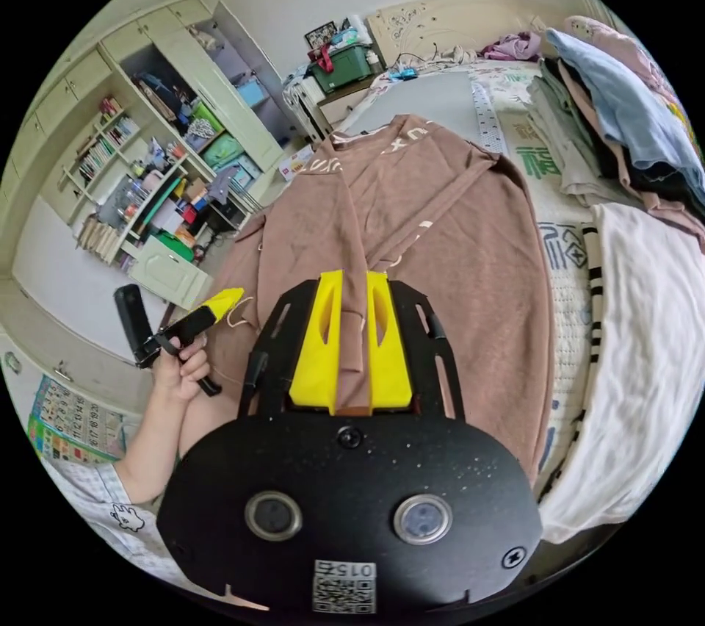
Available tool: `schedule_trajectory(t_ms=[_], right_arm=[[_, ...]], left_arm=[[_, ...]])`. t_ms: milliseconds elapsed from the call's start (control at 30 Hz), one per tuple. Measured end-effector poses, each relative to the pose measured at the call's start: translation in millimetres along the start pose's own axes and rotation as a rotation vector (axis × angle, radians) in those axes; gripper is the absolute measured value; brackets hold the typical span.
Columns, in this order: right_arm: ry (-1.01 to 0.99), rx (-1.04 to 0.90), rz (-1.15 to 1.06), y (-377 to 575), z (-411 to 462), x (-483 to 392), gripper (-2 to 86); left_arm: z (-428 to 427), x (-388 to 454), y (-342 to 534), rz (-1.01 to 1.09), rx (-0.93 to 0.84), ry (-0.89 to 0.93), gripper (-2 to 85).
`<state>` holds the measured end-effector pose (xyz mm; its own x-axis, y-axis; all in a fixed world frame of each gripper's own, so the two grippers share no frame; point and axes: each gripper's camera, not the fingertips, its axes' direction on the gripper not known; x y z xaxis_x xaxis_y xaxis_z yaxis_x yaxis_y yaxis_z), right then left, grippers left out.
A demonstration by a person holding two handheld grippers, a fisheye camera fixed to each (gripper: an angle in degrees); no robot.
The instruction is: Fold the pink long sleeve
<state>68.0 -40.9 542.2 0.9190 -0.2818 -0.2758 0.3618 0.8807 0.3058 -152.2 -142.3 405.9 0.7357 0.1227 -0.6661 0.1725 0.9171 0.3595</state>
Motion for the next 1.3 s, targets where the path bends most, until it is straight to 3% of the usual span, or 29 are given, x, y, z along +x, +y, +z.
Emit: schedule_trajectory(t_ms=[100,300,533,800,1100,1300], right_arm=[[-0.028,-0.046,0.014,-3,15,10,6.7],[-0.054,-0.192,-0.044,-12,43,10,5.7],[0.06,-0.189,-0.124,-4,38,2,1.1],[0.167,-0.229,-0.18,0,50,-14,0.1],[0.198,-0.211,-0.192,8,53,-23,0.3],[0.16,-0.21,-0.162,10,53,-19,0.6]], left_arm=[[3,-25,-3,-0.1,-0.031,0.052,9.6],[30,-12,-15,0.003,-0.172,-0.046,10.7],[27,-17,-21,0.023,-0.201,-0.121,1.0],[36,-7,-22,0.104,-0.266,-0.225,-0.2],[30,-19,-24,0.081,-0.255,-0.161,1.7],[13,-35,-25,-0.008,-0.153,-0.043,5.4]])
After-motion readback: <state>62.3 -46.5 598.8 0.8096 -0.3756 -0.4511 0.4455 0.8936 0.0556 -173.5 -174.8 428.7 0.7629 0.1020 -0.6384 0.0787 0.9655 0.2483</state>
